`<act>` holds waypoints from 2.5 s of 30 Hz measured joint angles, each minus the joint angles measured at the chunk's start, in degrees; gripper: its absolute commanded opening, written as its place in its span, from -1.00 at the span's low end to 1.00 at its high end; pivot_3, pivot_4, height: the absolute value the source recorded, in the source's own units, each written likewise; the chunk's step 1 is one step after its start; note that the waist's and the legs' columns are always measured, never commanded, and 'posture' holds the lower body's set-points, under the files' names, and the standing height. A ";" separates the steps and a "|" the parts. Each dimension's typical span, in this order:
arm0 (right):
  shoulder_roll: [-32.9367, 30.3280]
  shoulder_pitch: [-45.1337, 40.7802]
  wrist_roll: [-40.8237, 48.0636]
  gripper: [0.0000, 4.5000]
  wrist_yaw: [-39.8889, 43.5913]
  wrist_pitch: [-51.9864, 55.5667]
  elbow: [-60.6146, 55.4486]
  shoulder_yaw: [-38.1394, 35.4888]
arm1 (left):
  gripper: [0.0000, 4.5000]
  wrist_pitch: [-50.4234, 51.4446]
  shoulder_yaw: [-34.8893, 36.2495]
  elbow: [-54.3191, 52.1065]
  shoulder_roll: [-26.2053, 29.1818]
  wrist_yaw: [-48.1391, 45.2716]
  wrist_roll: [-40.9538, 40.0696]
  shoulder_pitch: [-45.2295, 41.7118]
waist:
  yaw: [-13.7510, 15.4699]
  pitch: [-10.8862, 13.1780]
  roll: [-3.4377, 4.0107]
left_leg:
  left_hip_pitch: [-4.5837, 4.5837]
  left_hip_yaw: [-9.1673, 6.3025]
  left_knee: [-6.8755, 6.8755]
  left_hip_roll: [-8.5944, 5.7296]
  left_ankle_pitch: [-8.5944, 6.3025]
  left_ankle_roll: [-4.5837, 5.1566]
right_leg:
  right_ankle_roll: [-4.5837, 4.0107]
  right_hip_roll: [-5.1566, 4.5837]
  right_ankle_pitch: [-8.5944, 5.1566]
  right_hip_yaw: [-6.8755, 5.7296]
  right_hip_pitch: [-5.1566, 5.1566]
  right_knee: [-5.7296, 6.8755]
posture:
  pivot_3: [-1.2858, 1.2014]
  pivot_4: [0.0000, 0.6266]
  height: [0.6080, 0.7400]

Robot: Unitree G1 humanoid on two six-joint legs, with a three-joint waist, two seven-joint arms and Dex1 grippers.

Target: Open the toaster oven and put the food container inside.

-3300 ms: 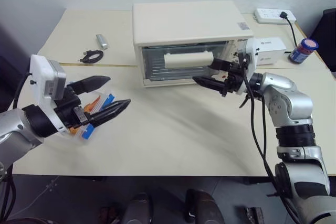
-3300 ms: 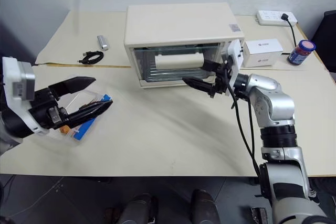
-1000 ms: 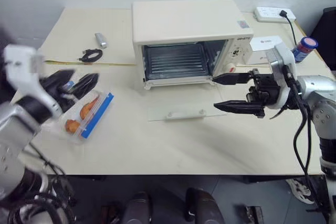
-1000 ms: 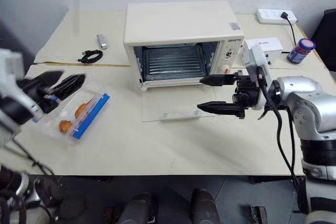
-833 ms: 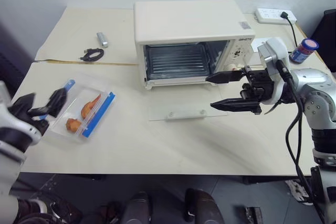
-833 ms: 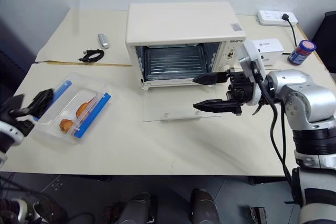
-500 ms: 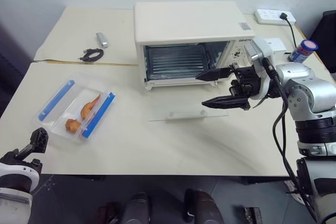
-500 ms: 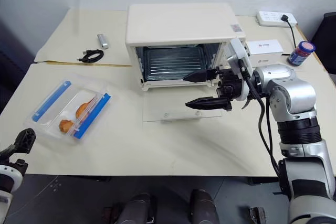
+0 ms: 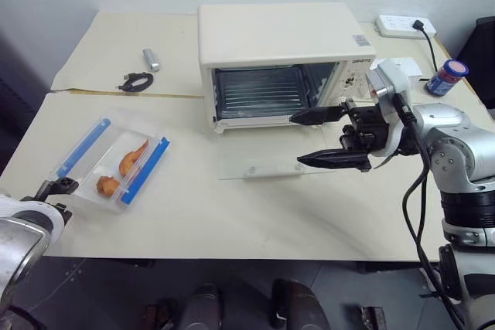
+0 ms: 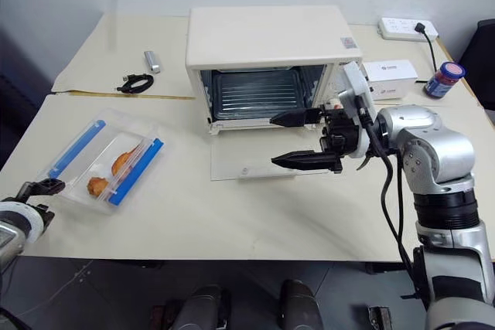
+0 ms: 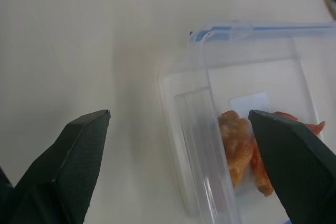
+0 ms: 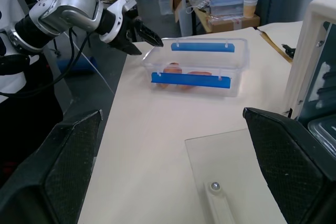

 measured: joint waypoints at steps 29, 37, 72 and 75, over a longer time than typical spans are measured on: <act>-4.88 8.02 5.68 1.00 -9.45 6.05 -9.06 -6.52 | -0.99 23.88 -5.59 15.74 26.48 -28.37 -0.08 -14.88 | 0.62 0.03 0.01 | -0.32 0.40 -0.04 -0.02 0.02 -0.06 | 0.03 0.08 0.01 -0.04 -0.40 0.11 | 0.03 -0.52 1.00; -6.12 15.08 8.10 1.00 -14.32 7.64 -13.78 -11.17 | -0.99 32.13 -30.20 20.01 25.80 -41.28 0.48 -41.50 | 0.34 0.07 0.05 | -0.36 0.80 -0.15 -0.01 0.06 -0.11 | 0.09 0.10 0.04 0.13 -0.71 0.19 | 0.03 -0.52 1.00; -8.01 34.95 16.94 -0.19 -25.78 7.24 -23.78 -23.98 | -0.59 45.25 -20.40 27.83 -0.22 -85.49 34.41 -61.10 | 0.08 0.11 -0.01 | -0.33 0.88 -0.01 -0.02 0.20 -0.05 | 0.30 0.10 0.16 0.25 -0.66 0.25 | 0.03 -0.52 1.00; -8.41 36.54 20.75 -0.64 -26.12 8.61 -27.22 -23.93 | -0.98 46.08 -19.35 21.42 8.22 -100.29 33.88 -52.37 | 0.24 0.11 -0.02 | -0.31 0.87 0.00 -0.03 0.19 -0.04 | 0.29 0.11 0.15 0.26 -0.64 0.22 | 0.03 -0.52 1.00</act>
